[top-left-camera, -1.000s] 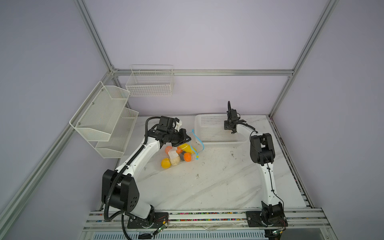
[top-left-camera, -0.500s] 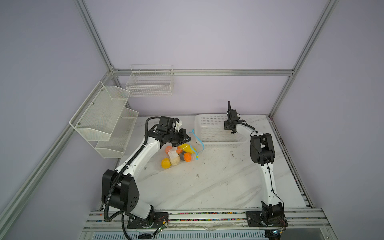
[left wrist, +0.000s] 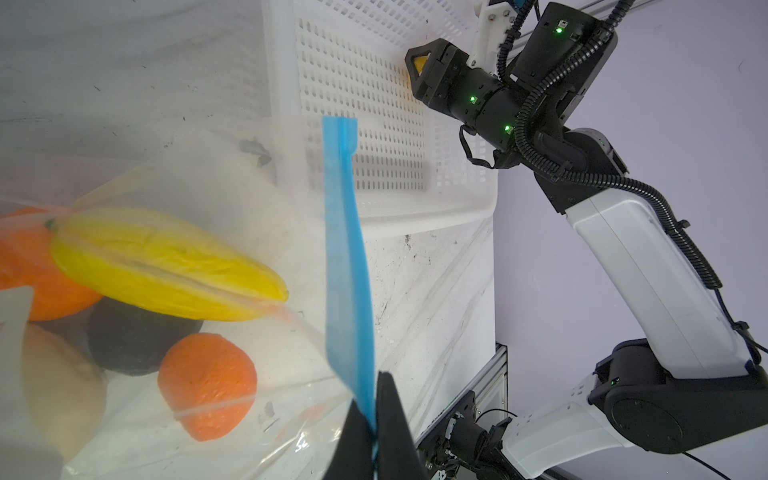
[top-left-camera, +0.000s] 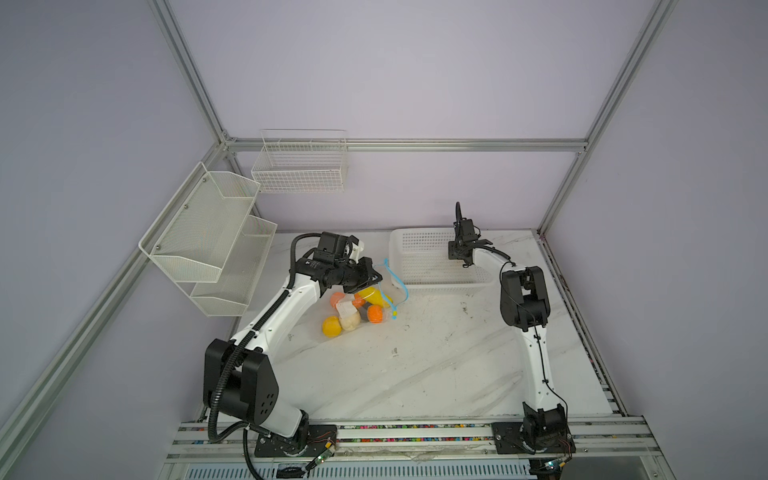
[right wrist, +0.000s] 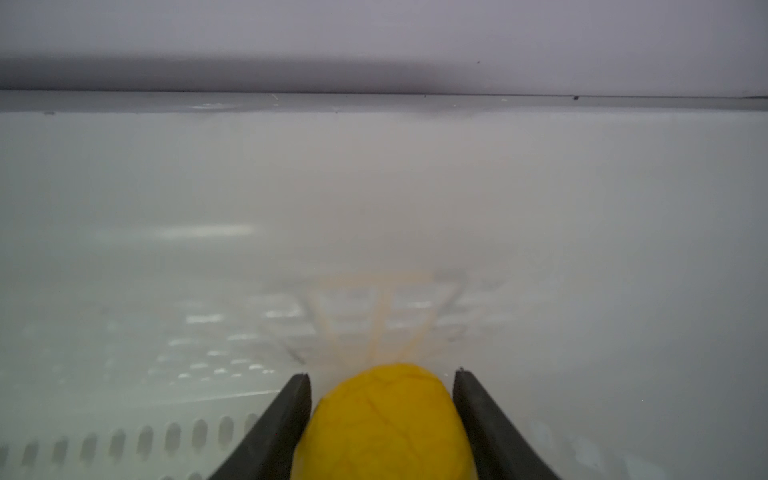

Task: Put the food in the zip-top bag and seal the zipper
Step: 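Lower the right gripper onto the yellow lemon in the basket and grasp it, then carry the yellow lemon with the right gripper toward the held bag mouth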

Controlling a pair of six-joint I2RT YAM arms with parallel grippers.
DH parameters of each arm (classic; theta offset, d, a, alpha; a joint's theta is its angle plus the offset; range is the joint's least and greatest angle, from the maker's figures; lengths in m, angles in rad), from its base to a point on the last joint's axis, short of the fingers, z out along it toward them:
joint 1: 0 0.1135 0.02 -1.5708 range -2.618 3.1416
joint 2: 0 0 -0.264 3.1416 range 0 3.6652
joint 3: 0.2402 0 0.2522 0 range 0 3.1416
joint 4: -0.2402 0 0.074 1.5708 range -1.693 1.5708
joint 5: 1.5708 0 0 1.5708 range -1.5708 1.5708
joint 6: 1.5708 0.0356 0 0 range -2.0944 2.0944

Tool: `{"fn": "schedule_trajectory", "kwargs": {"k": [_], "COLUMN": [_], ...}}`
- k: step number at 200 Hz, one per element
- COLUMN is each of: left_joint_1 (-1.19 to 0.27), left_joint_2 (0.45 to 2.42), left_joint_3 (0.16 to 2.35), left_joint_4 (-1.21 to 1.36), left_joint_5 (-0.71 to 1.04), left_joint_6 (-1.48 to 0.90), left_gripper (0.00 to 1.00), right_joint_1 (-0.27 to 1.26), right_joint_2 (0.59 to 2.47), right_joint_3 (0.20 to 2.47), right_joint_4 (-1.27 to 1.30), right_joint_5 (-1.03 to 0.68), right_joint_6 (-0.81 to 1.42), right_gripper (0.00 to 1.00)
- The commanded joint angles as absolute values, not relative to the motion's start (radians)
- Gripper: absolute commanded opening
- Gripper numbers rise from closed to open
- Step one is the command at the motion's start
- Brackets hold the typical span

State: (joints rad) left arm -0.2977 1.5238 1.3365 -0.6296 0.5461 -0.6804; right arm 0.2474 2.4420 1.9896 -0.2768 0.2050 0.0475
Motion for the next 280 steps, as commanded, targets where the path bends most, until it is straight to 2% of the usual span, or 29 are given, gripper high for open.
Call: {"fn": "schedule_trajectory", "kwargs": {"k": [1,108,280], "left_joint_1": [-0.302,-0.302,-0.302], "left_joint_2": [1.513,1.511,1.491], "left_joint_3": [1.324,1.323,1.305], "left_joint_4": [-0.609,-0.609,-0.606], "left_joint_5": [0.554,0.553,0.551], "left_joint_6": [-0.683,-0.684,-0.683], "left_gripper": [0.0,0.0,0.0], "right_joint_1": [0.243,0.244,0.243], "right_joint_2": [2.389,2.34,2.205], "right_joint_3": [1.979,1.94,1.807], "right_joint_4": [-0.301,-0.29,-0.203], "right_joint_5": [0.209,0.191,-0.146], "right_joint_6": [0.048,0.053,0.156], "right_gripper": [0.56,0.56,0.55]}}
